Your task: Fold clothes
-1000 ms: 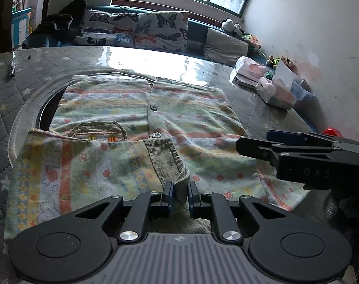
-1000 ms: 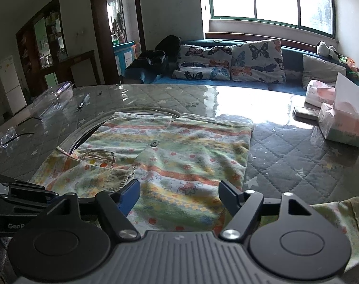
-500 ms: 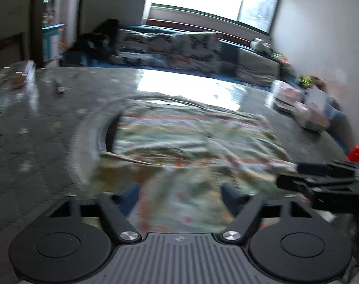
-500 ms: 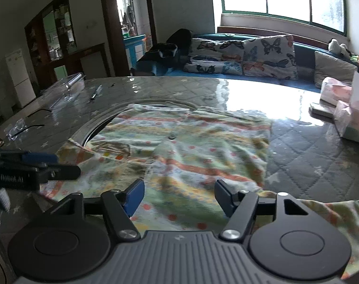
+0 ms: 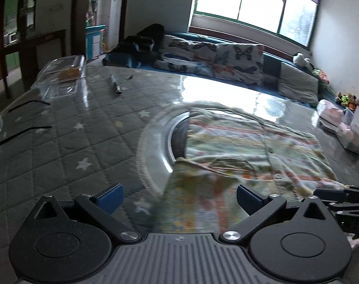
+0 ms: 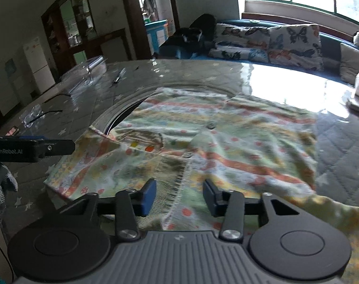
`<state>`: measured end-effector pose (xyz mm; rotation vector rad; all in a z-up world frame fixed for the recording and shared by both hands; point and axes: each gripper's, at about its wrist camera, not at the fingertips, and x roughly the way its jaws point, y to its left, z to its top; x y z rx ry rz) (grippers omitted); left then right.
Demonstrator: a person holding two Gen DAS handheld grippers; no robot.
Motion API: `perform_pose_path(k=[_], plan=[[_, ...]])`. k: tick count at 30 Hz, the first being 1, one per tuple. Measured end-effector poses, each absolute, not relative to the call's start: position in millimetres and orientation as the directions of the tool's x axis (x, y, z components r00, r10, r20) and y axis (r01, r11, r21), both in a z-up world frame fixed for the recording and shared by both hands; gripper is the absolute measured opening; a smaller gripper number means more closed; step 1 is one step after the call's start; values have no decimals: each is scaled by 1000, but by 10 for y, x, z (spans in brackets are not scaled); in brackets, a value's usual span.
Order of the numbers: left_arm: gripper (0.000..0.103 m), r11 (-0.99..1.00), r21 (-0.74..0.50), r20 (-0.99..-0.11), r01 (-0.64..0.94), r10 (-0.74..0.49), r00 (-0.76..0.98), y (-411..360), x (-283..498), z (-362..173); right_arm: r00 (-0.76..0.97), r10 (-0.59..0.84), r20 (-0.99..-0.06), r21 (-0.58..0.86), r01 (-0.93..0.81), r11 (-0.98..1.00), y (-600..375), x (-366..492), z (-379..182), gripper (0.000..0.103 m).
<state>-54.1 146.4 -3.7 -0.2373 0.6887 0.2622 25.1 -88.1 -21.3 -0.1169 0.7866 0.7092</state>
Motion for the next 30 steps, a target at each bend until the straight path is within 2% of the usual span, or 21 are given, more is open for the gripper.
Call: perform_pose_path(k=[8, 15, 18, 20, 21, 30], plan=[[103, 915, -152, -676, -375, 181, 715, 1626, -588, -112, 465, 543, -699, 188, -614, 767, -762, 299, -324, 21], [103, 908, -162, -683, -386, 180, 708, 1654, -592, -131, 480, 534, -696, 202, -582, 787, -789, 318, -346, 23], [103, 906, -166, -686, -390, 178, 706, 1653, -593, -143, 475, 545, -691, 209, -590, 780, -782, 308, -342, 19], [103, 903, -171, -689, -395, 177, 703, 1652, -598, -149, 470, 558, -684, 221, -596, 772, -776, 297, -342, 8], [103, 902, -172, -689, -396, 177, 703, 1651, -602, -151, 469, 563, -681, 225, -597, 770, -775, 291, -338, 6], [103, 903, -168, -695, -396, 177, 697, 1638, -625, -167, 534, 581, -614, 175, -626, 760, -794, 146, 32, 5]])
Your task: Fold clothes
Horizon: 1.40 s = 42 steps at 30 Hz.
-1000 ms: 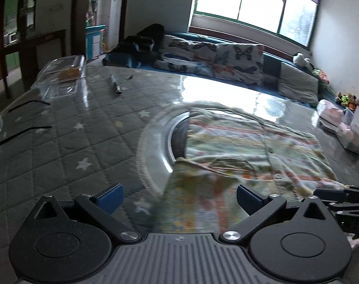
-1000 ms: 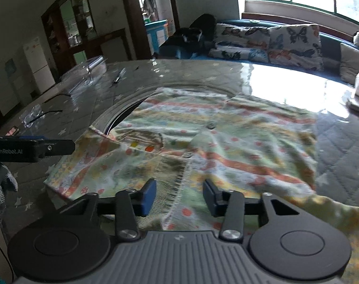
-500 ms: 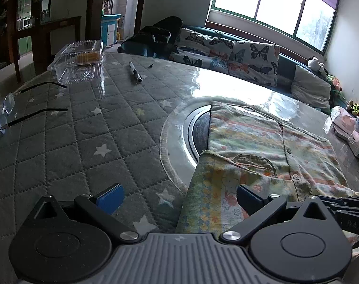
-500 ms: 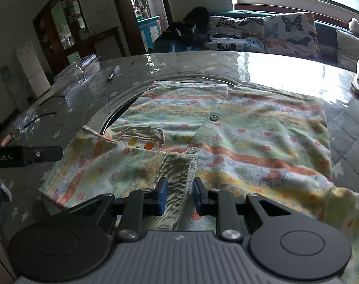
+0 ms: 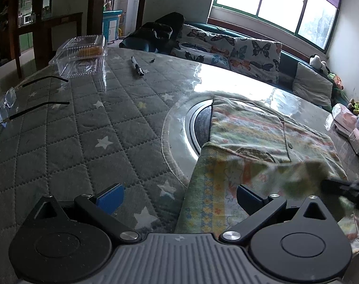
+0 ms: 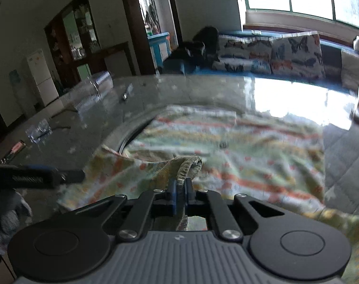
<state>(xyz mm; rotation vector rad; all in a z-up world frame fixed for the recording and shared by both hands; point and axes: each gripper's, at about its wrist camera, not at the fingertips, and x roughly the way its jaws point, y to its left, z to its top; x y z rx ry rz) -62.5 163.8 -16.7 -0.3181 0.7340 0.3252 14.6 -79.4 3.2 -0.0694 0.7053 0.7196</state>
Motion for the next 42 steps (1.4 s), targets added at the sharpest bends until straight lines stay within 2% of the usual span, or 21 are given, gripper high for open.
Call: perform_pose_path(k=[5, 10, 22, 27, 35, 42], plan=[[103, 904, -165, -698, -395, 176, 694, 1628, -633, -175, 581, 592, -559, 143, -635, 759, -888, 46, 326, 5], [103, 907, -167, -701, -387, 167, 694, 1603, -624, -184, 620, 565, -545, 122, -608, 784, -1040, 11, 471, 5], [103, 922, -133, -708, -363, 168, 686, 1550, -492, -194, 597, 465, -654, 149, -501, 853, -1283, 118, 112, 6], [103, 933, -84, -690, -349, 198, 696, 1479, -352, -134, 586, 428, -688, 131, -480, 867, -1258, 178, -58, 10], [102, 939, 7, -692, -343, 252, 677, 1423, -82, -208, 607, 431, -667, 85, -513, 854, -1263, 121, -24, 10], [103, 937, 47, -713, -346, 274, 645, 1432, -16, -350, 553, 455, -698, 90, -563, 822, -1121, 186, -174, 11]])
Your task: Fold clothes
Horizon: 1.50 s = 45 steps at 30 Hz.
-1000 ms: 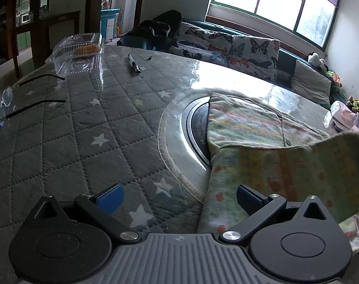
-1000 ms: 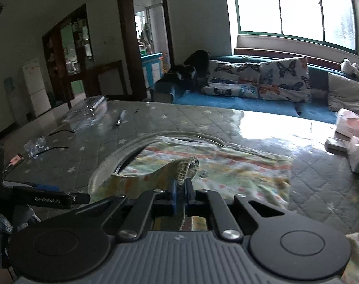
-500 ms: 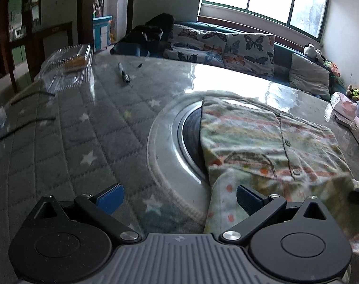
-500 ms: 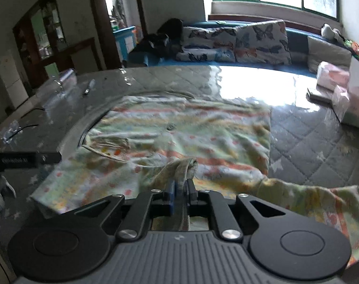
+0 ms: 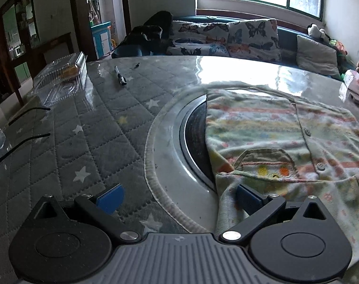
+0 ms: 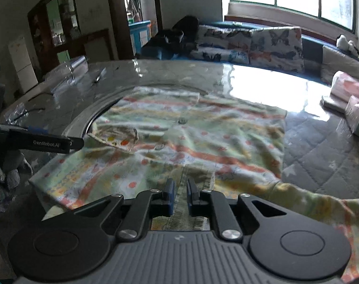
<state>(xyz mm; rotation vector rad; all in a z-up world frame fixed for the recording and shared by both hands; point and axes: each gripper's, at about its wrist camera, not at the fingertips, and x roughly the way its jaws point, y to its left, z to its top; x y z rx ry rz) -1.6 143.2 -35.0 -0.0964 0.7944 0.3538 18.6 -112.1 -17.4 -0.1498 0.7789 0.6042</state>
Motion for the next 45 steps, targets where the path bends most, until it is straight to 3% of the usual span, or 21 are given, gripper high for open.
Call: perform_pose_path(k=[11, 18, 26, 31, 39, 45], plan=[[103, 940, 36, -691, -339, 269, 671, 1343, -70, -186, 527, 467, -710, 74, -604, 794, -1181, 64, -120, 19], [103, 981, 22, -672, -191, 155, 724, 912, -71, -58, 506, 455, -733, 81, -599, 796, -1235, 23, -196, 19], [102, 990, 74, -712, -122, 138, 689, 673, 14, -277, 547, 438, -714, 77, -560, 825, -1464, -13, -126, 23], [103, 989, 74, -714, -129, 142, 685, 664, 13, -284, 596, 397, -698, 71, -493, 867, -1747, -24, -73, 31], [103, 993, 82, -707, -84, 117, 698, 516, 73, -249, 668, 272, -693, 85, -299, 950, -2413, 14, -114, 33], [103, 992, 99, -722, -75, 123, 681, 447, 100, -328, 722, 153, -675, 80, -134, 988, -2940, 49, -133, 41]])
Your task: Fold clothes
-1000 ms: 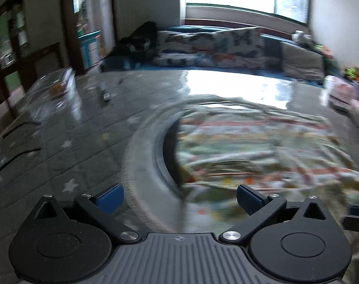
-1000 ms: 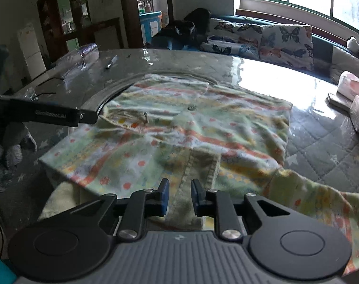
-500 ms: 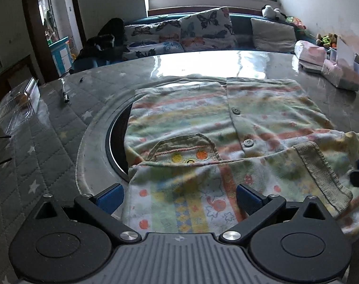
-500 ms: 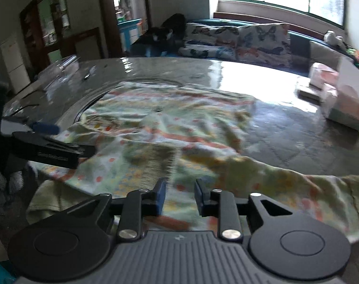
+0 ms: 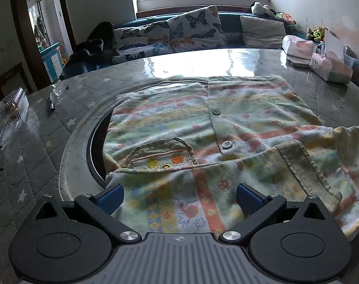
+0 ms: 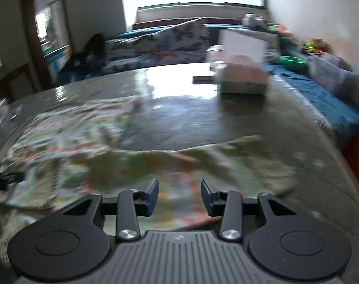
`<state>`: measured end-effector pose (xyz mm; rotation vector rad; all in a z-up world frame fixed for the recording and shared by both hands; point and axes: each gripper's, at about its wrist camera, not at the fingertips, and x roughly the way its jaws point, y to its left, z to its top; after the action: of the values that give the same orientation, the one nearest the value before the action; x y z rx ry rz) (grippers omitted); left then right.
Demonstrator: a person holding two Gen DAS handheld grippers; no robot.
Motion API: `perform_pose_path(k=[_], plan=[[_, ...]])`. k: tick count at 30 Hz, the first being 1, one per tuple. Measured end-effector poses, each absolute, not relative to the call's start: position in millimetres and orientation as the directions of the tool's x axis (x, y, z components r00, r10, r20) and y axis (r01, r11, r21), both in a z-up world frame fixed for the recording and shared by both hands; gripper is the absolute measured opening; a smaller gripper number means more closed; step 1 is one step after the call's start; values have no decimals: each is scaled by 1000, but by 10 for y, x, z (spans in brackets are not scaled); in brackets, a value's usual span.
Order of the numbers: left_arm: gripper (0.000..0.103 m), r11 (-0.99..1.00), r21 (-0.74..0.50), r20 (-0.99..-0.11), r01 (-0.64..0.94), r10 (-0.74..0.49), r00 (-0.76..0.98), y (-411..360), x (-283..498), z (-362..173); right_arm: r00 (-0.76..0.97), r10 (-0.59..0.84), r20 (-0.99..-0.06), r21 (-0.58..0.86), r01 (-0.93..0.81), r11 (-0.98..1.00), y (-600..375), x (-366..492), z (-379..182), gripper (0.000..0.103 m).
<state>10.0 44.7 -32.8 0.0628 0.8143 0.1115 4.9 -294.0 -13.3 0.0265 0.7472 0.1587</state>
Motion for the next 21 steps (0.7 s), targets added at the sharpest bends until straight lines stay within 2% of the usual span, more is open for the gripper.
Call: perform_pose_path(k=[5, 10, 21], plan=[[103, 992, 93, -707, -86, 127, 695, 462, 74, -233, 753, 27, -657, 64, 20, 998, -3375, 116, -176, 42], [103, 988, 92, -709, -124, 152, 689, 525, 89, -212, 747, -40, -663, 76, 120, 990, -3690, 209, -269, 42], [103, 987, 93, -720, -132, 158, 676, 529, 60, -248, 737, -34, -675, 89, 127, 988, -3711, 296, -443, 42]])
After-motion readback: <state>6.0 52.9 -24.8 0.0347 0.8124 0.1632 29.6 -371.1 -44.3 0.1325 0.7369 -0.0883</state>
